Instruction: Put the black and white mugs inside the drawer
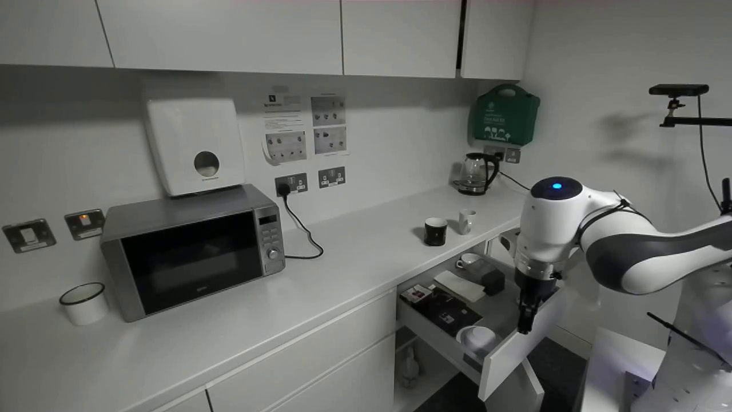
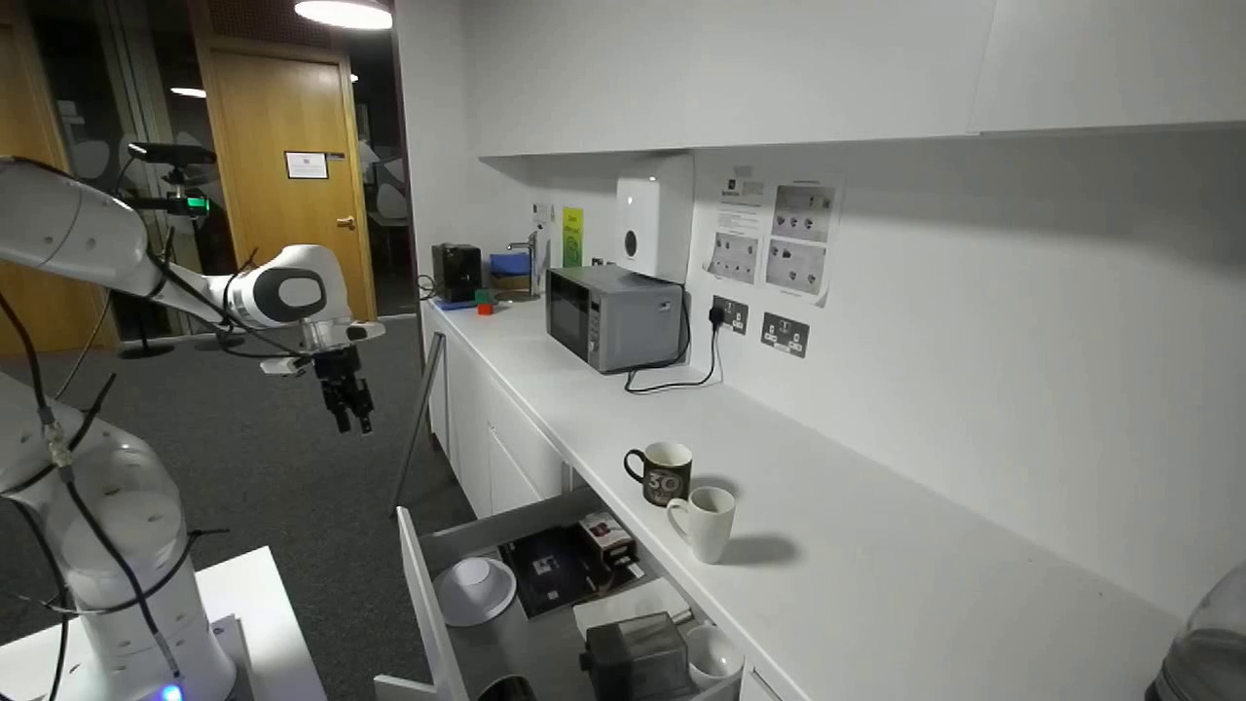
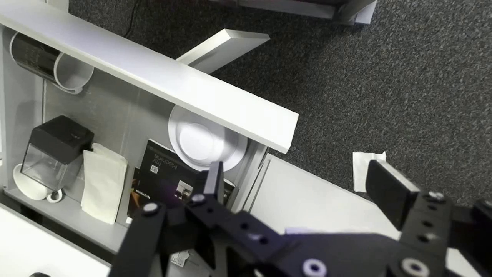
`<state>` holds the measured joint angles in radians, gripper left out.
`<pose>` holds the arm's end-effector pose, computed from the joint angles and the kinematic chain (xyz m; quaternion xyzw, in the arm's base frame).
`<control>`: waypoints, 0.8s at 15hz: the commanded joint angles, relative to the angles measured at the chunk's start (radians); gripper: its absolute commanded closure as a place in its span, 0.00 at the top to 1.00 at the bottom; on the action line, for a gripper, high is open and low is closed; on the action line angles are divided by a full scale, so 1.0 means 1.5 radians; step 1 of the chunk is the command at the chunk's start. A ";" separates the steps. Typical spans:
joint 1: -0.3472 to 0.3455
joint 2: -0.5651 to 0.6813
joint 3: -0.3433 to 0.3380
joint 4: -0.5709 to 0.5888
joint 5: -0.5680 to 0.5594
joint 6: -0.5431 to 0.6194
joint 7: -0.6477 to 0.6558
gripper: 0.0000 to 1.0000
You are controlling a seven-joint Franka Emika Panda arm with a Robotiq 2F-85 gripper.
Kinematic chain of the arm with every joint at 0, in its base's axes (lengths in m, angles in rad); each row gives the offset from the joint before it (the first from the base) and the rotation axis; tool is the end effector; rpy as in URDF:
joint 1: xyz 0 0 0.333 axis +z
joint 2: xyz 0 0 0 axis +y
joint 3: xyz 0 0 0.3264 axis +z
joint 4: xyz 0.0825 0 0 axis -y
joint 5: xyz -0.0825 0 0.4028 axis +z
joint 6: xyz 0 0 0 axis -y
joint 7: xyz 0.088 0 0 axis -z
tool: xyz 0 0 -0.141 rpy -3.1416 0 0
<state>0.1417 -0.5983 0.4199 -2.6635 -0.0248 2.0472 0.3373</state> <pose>0.3182 0.1799 0.3724 0.9882 0.0807 0.0234 0.1278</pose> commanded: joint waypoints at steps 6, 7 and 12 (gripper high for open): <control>-0.036 -0.003 -0.040 -0.013 -0.102 0.103 0.043 1.00; -0.046 -0.004 -0.040 -0.014 -0.120 0.129 0.055 1.00; -0.111 0.032 -0.021 0.009 -0.227 0.241 0.099 1.00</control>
<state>0.0289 -0.5869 0.3688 -2.6688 -0.2781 2.3261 0.4384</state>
